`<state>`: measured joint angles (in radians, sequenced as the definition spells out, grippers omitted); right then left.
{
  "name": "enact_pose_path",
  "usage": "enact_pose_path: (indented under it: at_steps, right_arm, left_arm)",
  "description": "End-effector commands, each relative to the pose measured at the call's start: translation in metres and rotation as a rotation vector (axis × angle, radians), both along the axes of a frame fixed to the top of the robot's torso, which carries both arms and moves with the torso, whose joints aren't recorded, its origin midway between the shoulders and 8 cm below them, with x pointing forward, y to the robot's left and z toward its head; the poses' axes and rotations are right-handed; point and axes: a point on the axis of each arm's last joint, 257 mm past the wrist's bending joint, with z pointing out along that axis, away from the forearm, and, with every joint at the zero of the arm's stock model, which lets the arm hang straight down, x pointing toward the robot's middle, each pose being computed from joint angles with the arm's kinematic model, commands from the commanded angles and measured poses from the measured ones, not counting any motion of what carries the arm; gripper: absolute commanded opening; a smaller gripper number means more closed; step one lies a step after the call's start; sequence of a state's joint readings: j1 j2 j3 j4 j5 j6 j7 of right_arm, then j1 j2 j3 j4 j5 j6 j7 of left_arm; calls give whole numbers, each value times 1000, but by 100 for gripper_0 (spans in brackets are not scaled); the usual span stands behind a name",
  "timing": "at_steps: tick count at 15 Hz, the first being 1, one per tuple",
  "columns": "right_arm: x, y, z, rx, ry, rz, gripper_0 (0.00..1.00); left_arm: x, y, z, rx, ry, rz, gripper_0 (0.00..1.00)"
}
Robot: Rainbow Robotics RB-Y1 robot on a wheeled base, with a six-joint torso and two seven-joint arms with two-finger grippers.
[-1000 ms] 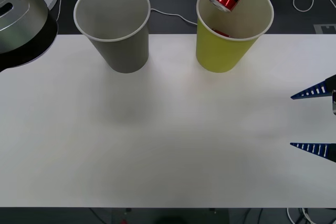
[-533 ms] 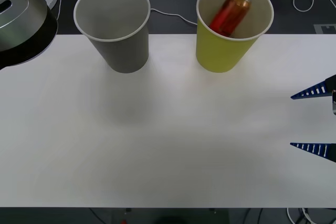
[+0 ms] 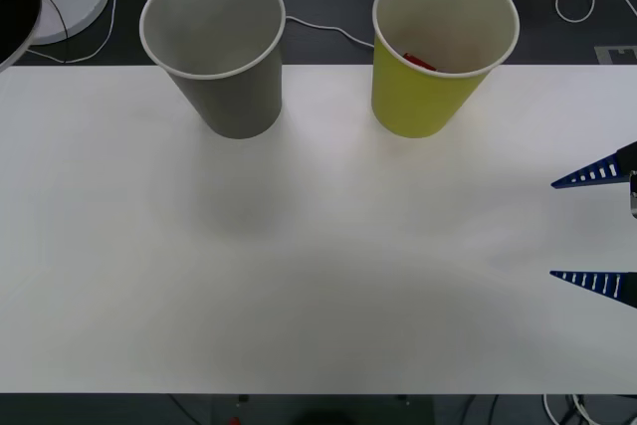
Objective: Put the can into the green bin and the plastic bottle into the gray bin
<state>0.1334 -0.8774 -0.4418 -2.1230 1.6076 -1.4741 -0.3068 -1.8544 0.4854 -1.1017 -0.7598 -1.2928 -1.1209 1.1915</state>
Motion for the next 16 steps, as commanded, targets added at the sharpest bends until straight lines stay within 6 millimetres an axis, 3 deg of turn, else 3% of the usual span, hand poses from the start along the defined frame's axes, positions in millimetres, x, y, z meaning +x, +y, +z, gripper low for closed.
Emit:
enact_pose_path:
  at_steps: [1,8,16]
  right_arm:
    - [0,0,0,0,0,0,100]
    - [0,0,0,0,0,0,100]
    - [0,0,0,0,0,0,100]
  left_arm:
    - [-8,37,0,20,27,-46,100]
    - [-32,142,-9,38,11,-128,100]
    - [-79,253,-59,114,-107,-241,100]
